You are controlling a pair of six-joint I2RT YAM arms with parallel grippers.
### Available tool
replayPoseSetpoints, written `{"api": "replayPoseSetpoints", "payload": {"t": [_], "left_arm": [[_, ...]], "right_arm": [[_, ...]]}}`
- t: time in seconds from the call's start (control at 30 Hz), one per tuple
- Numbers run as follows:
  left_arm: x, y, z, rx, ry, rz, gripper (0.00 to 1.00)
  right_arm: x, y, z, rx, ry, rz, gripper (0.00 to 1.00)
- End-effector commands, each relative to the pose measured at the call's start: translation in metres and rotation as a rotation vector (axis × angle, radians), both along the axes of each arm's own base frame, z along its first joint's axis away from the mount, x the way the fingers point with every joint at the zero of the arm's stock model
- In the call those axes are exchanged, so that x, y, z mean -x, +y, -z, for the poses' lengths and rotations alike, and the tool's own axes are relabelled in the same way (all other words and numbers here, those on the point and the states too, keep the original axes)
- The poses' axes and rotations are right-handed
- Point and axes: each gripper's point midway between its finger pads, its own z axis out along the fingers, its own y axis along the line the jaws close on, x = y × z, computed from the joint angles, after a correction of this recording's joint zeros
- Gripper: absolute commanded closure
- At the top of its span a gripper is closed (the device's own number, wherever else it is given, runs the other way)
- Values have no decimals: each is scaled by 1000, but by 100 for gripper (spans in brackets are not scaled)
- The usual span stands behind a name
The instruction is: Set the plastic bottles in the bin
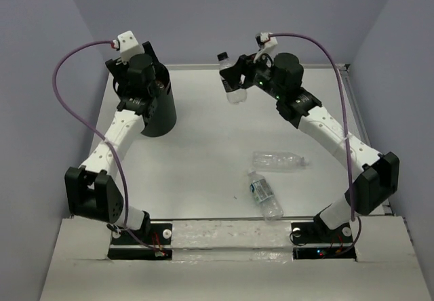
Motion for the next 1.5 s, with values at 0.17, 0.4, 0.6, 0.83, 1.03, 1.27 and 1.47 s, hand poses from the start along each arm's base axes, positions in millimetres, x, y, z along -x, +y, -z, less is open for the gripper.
{"api": "replayPoseSetpoints", "payload": {"t": [0.17,0.4,0.6,0.83,1.03,1.27,1.47], "left_arm": [[125,-36,-125,287,-418,398,1],[196,-42,-59,397,-381,508,1],[225,-74,-3,485,-245,630,1],[246,-89,36,540,-133,677,1],[258,-86,39,546,-133,683,1],[260,-89,45,539,-128,707,1],[256,-96,27,505,-152,746,1]], "right_arm": [[25,114,-106,-208,-212,-254,41],[8,198,-106,-270,-249,-330,41],[-10,225,-114,-327,-311,-316,41],[-13,259,-102,-413,-408,-303,41],[-28,278,-63,-451,-398,-252,40],[-43,278,-46,-449,-406,-190,21],[-27,272,-70,-411,-435,-233,0]]}}
